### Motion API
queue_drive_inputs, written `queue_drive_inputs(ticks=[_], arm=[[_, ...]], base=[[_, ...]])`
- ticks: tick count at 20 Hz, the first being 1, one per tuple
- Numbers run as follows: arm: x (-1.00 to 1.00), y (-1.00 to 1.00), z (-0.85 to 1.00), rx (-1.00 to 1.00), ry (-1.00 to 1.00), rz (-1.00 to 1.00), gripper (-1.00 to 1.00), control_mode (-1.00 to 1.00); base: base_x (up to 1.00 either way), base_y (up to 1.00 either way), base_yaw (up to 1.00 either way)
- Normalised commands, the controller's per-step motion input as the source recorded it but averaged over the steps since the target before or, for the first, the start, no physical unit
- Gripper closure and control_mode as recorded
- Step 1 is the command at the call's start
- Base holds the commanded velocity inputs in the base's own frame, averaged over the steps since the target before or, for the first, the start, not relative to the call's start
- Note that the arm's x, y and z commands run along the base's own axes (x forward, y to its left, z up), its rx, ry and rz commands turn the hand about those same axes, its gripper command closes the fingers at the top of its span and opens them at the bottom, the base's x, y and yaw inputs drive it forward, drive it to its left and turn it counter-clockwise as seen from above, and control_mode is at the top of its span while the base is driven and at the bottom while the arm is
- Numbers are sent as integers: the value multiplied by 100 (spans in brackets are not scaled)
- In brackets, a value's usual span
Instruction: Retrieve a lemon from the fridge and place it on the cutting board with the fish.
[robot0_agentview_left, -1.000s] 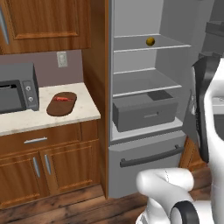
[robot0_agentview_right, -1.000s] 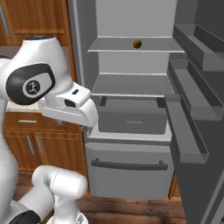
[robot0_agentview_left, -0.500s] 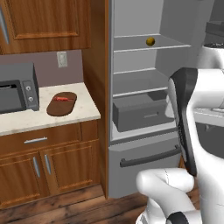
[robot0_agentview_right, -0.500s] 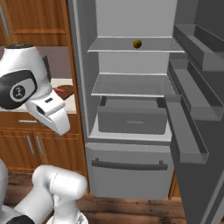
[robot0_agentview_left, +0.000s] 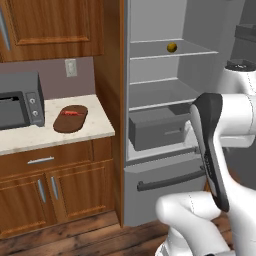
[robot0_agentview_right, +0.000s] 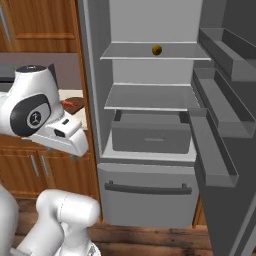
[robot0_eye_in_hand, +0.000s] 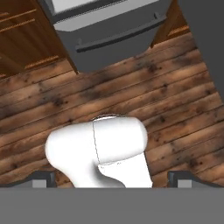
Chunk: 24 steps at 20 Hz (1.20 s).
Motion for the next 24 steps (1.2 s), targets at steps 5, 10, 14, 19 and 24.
queue_drive_inputs(ticks=[5, 10, 14, 19, 24], arm=[[1, 0, -33, 0, 0, 11, -100, -100], [0, 0, -1, 0, 0, 0, -100, -100], [0, 0, 0, 0, 0, 0, -100, -100], [12, -4, 0, 0, 0, 4, -100, -100], [6, -4, 0, 0, 0, 3, -100, 100]], base=[[0, 0, 0], [0, 0, 0], [0, 0, 0], [0, 0, 0], [28, -26, 15]])
